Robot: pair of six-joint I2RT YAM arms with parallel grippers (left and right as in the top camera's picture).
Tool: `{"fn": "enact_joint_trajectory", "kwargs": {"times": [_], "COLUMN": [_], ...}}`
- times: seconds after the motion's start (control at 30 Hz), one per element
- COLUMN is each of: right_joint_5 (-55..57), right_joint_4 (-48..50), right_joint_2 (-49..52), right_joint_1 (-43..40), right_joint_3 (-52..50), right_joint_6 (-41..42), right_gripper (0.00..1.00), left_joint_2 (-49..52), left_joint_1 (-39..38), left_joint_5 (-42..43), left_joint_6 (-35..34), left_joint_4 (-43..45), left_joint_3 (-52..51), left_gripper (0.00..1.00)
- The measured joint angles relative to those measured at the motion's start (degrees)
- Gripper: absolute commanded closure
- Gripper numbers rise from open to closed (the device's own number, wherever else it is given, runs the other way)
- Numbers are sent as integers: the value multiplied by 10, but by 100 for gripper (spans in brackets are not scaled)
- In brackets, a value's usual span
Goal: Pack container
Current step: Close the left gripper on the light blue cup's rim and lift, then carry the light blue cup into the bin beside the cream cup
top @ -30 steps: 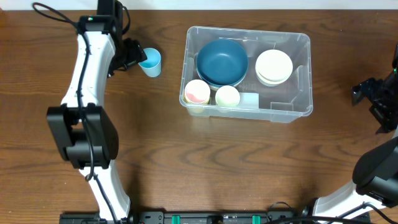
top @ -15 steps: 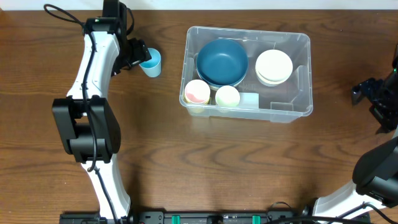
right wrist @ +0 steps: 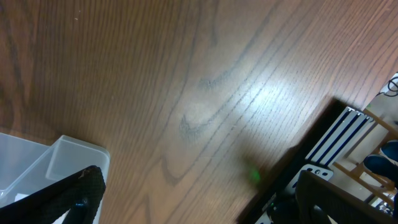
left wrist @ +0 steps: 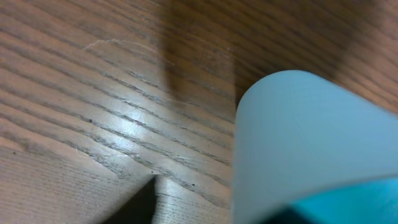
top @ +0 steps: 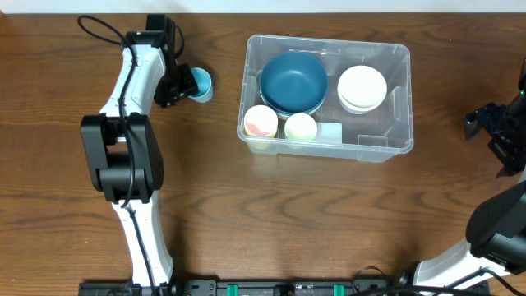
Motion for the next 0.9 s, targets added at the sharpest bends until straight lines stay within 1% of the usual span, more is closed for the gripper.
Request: {"fn": "enact_joint_trajectory", "kwargs": {"times": [0.03, 0.1, 0.13, 0.43, 0.53, 0.63, 0.77, 0.83, 0.9], "right_joint_5": [0, 0, 0, 0, 0, 0, 0, 0, 0], "right_joint_4": [0, 0, 0, 0, 0, 0, 0, 0, 0], "right_joint_2": [0, 0, 0, 0, 0, 0, 0, 0, 0], "right_joint_1": [0, 0, 0, 0, 0, 0, 0, 0, 0], "right_joint_3": [0, 0, 0, 0, 0, 0, 0, 0, 0], "right_joint_6": [0, 0, 0, 0, 0, 0, 0, 0, 0], "right_gripper": [1, 1, 1, 1, 1, 1, 1, 1, 1], "left_joint_2": [0, 0, 0, -9, -36, -98, -219, -283, -331], "left_joint_1": [0, 0, 0, -1, -1, -2, -14, -42, -87], "left_joint_5": [1, 4, 4, 12, 10, 22, 69, 86, 97], "left_joint_6": [2, 2, -1, 3, 3, 3, 5, 17, 33], "left_joint_4": [0, 0, 0, -5, -11, -23, -28, -30, -31], "left_joint_3": [0, 0, 0, 0, -6, -10, -9, -8, -3], "left_gripper": [74, 89, 94, 94, 94, 94, 94, 94, 94]}}
